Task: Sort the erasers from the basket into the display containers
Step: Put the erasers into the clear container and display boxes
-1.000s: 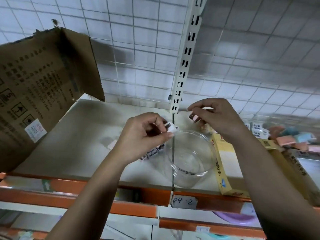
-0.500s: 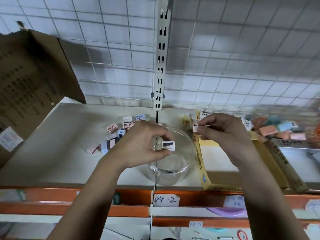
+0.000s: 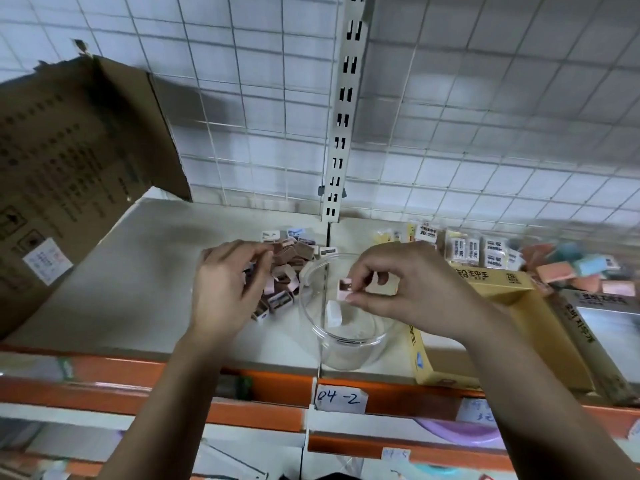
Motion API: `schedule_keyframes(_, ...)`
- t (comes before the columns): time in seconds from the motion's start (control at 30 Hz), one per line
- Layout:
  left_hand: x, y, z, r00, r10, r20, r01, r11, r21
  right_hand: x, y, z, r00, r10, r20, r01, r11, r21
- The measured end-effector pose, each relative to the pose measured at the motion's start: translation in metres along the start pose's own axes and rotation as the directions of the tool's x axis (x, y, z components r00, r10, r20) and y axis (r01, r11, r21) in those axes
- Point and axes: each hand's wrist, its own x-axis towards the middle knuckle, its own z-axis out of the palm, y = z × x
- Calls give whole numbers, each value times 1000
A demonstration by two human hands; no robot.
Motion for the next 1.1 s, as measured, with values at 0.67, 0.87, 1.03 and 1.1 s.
schedule_keyframes(0.67,-3,-12,4,991,-130,42,133,988,-77,91,54,1,903,385,192,-349,916,-196)
schedule_keyframes(0.87,-2,-15,2,982,-183,51,187,979,-86,105,70,24,868,398,296,-297,895,-333)
schedule_keyframes(1.03,0,-11,3,986,-160,49,164,982,-92,105,68,33,884,377,276,-280,900,-334)
schedule_keyframes(1.1,2,-10,2,989,-129,65,136,985,-110,103,67,32,893,374,249,-287,901,-325)
